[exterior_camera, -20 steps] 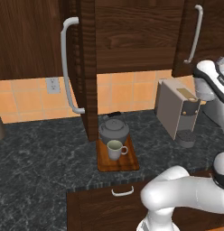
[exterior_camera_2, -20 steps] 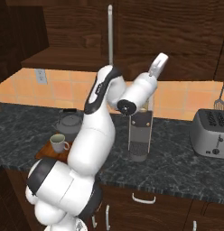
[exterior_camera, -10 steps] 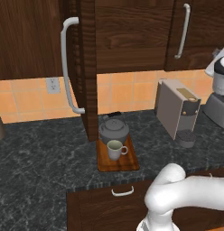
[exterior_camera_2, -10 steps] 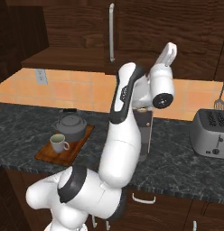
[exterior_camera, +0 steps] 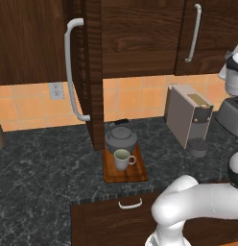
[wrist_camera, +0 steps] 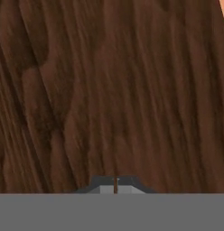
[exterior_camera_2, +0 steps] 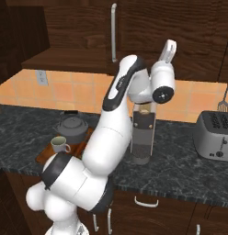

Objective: Pick the kettle from the counter and place it on the tray. Then pick the mug from the cabinet and place it on the tray. Then close the cabinet doors.

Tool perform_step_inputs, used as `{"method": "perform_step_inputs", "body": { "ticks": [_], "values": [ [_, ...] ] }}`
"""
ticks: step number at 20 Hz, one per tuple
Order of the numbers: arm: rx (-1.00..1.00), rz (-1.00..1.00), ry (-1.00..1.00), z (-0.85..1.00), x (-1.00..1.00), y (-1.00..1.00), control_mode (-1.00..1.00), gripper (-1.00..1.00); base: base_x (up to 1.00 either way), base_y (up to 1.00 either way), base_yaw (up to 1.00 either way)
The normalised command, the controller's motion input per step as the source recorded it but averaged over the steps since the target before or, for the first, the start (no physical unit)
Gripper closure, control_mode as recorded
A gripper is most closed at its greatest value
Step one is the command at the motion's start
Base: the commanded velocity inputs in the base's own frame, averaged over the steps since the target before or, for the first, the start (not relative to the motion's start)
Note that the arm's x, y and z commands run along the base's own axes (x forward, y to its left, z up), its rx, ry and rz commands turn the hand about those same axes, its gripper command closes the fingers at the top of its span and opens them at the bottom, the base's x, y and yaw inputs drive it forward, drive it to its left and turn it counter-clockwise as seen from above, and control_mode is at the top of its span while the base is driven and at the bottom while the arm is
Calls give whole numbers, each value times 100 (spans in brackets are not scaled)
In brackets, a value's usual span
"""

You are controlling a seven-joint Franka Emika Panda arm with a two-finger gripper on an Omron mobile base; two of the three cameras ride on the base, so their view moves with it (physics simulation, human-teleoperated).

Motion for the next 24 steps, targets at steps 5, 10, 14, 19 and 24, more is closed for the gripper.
{"method": "perform_step_inputs", "body": {
  "ticks": [5, 10, 14, 19, 24],
  "values": [
    [-4, -3, 6, -34, 87, 24, -100, 100, 0, 0, 0],
    [-2, 9, 9, -26, 47, 20, -100, 100, 0, 0, 0],
    [-10, 16, 2, 0, -19, 23, -100, 100, 0, 0, 0],
    [-15, 19, 0, 0, -71, 36, -100, 100, 0, 0, 0],
    [-14, 8, 0, 0, -98, 50, -100, 100, 0, 0, 0]
  ]
}}
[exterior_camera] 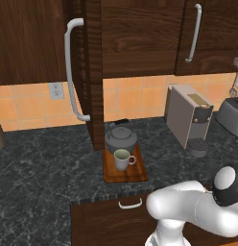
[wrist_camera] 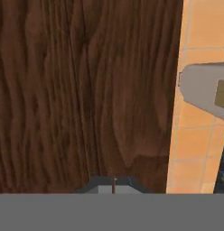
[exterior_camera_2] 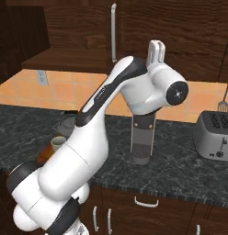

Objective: Pick the kettle from the counter and place it on the tray. Then pick the mug from the cabinet and place it on the tray. Then close the cabinet doors.

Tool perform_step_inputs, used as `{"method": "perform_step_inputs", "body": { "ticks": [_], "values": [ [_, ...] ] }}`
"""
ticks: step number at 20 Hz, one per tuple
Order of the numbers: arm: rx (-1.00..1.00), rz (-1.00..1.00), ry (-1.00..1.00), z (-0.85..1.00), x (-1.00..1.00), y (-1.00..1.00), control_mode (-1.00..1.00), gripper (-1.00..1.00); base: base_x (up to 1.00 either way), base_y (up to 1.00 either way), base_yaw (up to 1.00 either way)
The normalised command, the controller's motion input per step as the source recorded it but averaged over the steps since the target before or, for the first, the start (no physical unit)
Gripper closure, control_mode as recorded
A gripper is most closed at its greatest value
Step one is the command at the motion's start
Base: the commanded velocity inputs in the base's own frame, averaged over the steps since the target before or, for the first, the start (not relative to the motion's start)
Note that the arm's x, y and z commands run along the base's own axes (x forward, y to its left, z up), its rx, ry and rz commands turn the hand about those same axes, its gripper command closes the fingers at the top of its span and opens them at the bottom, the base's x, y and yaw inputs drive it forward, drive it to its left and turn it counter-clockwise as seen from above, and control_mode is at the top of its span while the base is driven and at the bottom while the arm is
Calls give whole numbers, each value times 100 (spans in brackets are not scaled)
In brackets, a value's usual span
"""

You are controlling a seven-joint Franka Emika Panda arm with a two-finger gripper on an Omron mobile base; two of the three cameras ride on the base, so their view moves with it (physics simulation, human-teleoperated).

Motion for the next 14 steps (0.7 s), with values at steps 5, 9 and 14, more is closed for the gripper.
{"method": "perform_step_inputs", "body": {
  "ticks": [5, 9, 14],
  "values": [
    [-12, 9, -1, -1, -62, 43, -100, 100, 0, 0, 0],
    [-20, 3, 0, -22, -41, 85, -100, 100, 0, 0, 0],
    [-25, 1, -2, -5, -97, 100, -100, 100, 0, 0, 0]
  ]
}}
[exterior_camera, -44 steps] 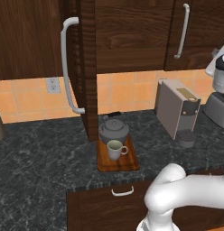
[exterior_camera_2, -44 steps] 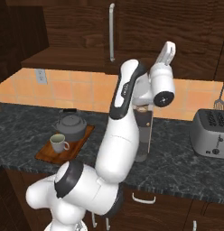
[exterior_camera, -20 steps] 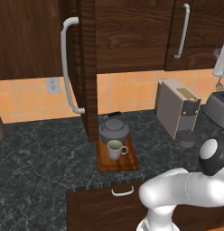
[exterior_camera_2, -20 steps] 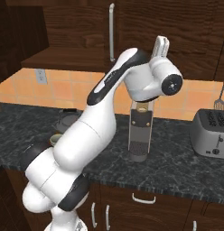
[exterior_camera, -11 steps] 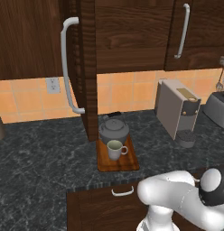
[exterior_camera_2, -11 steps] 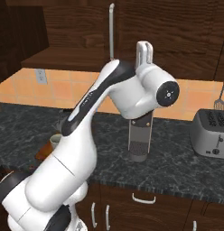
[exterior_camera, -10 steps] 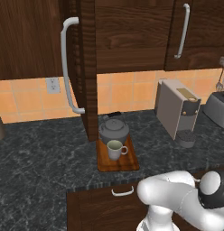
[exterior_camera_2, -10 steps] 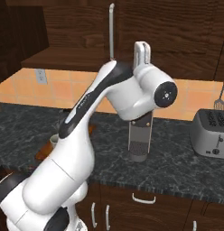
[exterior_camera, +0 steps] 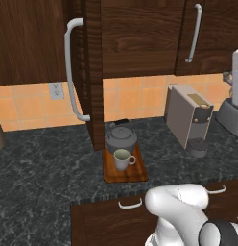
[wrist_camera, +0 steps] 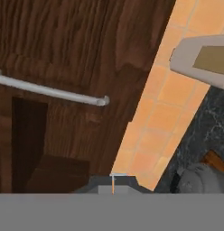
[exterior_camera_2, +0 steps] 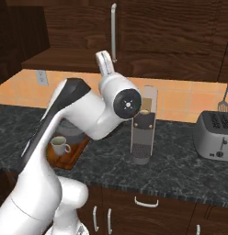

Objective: Pick the kettle from the counter and place it on the tray. Then pick the mug from the cabinet and place it on the tray. Then close the cabinet doors.

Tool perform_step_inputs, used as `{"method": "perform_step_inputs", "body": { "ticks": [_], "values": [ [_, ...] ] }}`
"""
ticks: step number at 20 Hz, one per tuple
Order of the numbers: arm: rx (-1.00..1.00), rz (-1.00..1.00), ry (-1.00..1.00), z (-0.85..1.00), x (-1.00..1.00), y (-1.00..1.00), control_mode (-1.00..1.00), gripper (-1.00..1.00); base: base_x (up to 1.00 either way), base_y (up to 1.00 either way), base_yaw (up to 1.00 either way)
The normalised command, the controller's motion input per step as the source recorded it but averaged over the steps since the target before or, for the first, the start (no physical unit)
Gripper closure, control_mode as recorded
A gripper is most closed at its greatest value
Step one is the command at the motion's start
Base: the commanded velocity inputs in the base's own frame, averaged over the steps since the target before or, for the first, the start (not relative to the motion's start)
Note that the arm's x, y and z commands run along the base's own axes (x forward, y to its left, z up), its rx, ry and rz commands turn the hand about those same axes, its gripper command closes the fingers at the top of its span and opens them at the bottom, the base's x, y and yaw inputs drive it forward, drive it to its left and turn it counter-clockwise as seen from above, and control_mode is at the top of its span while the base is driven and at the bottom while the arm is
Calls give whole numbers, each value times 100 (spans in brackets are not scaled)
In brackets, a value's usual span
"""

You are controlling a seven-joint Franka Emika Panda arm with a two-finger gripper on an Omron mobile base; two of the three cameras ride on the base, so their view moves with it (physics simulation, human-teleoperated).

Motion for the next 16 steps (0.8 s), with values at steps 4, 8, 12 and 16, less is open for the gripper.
{"method": "perform_step_inputs", "body": {
  "ticks": [4, 8, 12, 16],
  "values": [
    [-24, 1, 1, 0, -100, 100, -100, 100, 0, 0, 0],
    [-30, 5, 0, 0, -100, 100, -100, 100, 0, 0, 0],
    [-20, 7, 2, 0, -54, 98, -100, 100, 0, 0, 0],
    [-9, 5, 1, -9, -10, 71, -100, 100, 0, 0, 0]
  ]
}}
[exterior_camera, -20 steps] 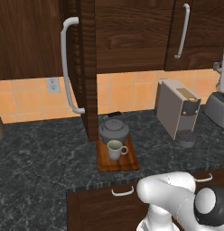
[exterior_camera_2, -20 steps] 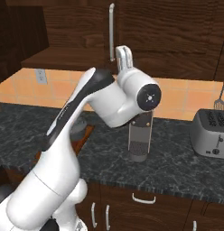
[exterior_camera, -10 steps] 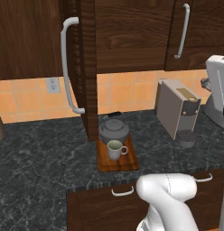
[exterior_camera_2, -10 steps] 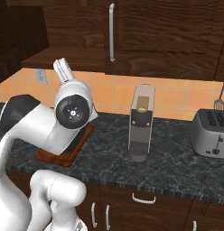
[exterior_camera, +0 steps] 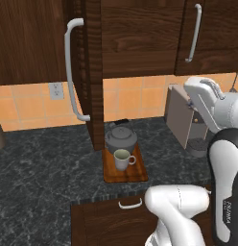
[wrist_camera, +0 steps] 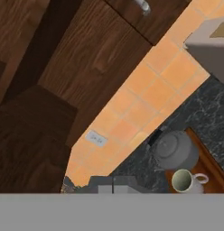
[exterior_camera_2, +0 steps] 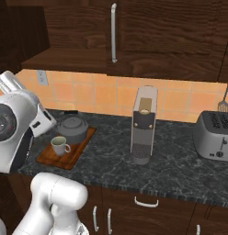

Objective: Pick the kettle from the counter and place it on the tray. Then pick the mug from the cabinet and place it on the tray. Then close the cabinet doors.

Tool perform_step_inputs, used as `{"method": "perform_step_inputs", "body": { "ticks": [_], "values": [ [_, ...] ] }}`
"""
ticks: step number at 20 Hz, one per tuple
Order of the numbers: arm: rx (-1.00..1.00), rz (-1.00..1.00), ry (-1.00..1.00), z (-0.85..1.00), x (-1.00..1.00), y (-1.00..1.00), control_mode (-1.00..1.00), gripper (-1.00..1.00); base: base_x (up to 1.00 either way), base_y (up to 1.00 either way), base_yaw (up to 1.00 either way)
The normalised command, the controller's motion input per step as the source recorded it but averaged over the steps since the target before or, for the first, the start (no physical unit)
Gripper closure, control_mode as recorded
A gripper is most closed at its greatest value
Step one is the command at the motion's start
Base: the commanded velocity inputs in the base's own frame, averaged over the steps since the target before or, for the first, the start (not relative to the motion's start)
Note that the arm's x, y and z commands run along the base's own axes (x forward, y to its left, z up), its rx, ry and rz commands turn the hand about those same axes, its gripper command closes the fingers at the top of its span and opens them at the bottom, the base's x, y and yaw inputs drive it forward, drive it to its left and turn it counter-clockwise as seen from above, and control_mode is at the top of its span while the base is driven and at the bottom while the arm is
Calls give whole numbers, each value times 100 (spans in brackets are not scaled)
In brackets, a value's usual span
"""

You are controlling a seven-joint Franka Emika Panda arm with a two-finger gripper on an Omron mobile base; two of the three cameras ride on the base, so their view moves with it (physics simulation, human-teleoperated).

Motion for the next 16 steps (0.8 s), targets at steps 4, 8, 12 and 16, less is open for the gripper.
{"method": "perform_step_inputs", "body": {
  "ticks": [4, 8, 12, 16],
  "values": [
    [-9, 6, 6, -26, -15, 78, -100, 100, 0, 0, 0],
    [-8, 5, 6, -26, -9, 70, -100, 100, 0, 0, 0],
    [-7, 3, 2, -19, 0, 69, -100, 100, 0, 0, 0],
    [-9, 4, 1, -20, -14, 76, -100, 100, 0, 0, 0]
  ]
}}
